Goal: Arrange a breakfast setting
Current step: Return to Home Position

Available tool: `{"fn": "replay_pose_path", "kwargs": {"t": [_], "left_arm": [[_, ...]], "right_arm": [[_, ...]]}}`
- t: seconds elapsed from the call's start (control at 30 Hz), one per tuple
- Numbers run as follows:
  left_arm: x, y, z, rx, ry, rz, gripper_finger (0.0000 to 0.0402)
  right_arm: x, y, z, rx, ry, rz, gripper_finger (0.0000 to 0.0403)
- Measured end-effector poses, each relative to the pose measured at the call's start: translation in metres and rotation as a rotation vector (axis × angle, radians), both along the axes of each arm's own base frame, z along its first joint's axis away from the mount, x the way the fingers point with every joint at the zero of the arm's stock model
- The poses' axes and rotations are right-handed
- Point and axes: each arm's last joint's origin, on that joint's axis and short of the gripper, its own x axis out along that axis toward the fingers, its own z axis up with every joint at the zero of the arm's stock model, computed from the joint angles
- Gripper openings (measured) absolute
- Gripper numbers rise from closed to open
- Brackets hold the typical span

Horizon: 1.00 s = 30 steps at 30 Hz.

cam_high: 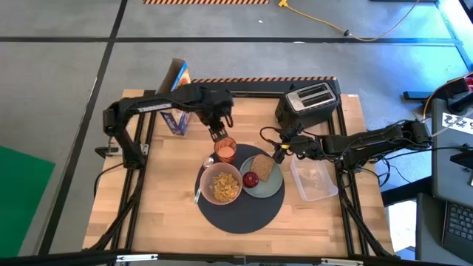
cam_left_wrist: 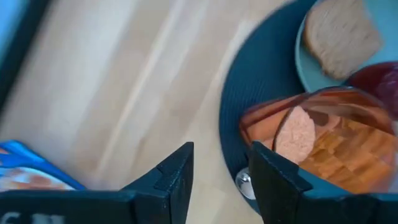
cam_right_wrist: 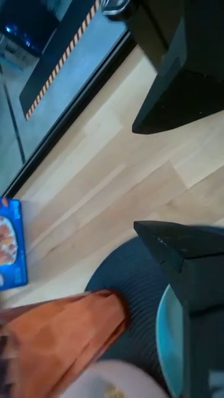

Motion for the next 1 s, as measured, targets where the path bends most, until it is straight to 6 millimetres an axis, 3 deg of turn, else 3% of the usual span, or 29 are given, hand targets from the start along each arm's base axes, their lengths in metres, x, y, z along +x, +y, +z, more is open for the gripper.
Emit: {"fn": "replay_pose_path", "kwargs": {"t": [0.13,0.27,0.37,0.43,0.5,0.6,0.77,0.9,1.0], "left_arm": [[-0.023,-0.012,0.038,0.092,-0.122,-0.014,0.0143],[-0.044,-0.036,0.071,0.191,-0.246,-0.044,0.0143],[-0.057,-0.064,0.086,0.309,-0.364,-0.071,0.0144],[-0.063,-0.085,0.085,0.365,-0.471,-0.101,0.0144],[-0.066,-0.105,0.074,0.391,-0.586,-0.143,0.0144],[-0.066,-0.135,0.041,0.395,-0.762,-0.224,0.0144],[-0.070,-0.176,-0.023,0.402,-1.013,-0.338,0.0138],[-0.082,-0.179,-0.061,0.438,-1.082,-0.326,0.0124],[-0.093,-0.169,-0.069,0.459,-1.097,-0.329,0.0110]], "right_arm": [[0.003,0.001,0.004,-0.002,-0.038,0.031,0.0230],[0.004,0.003,0.015,0.000,-0.113,0.115,0.0230],[0.001,0.005,0.028,-0.002,-0.180,0.231,0.0230],[-0.003,0.008,0.037,0.007,-0.223,0.333,0.0227],[-0.006,0.011,0.045,0.020,-0.273,0.439,0.0217],[-0.011,0.016,0.050,0.055,-0.359,0.594,0.0186],[-0.014,0.029,0.040,0.075,-0.390,0.708,0.0092],[-0.020,0.034,0.034,0.033,-0.379,0.699,0.0013],[-0.027,0.033,0.045,0.007,-0.438,0.701,0.0019]]}}
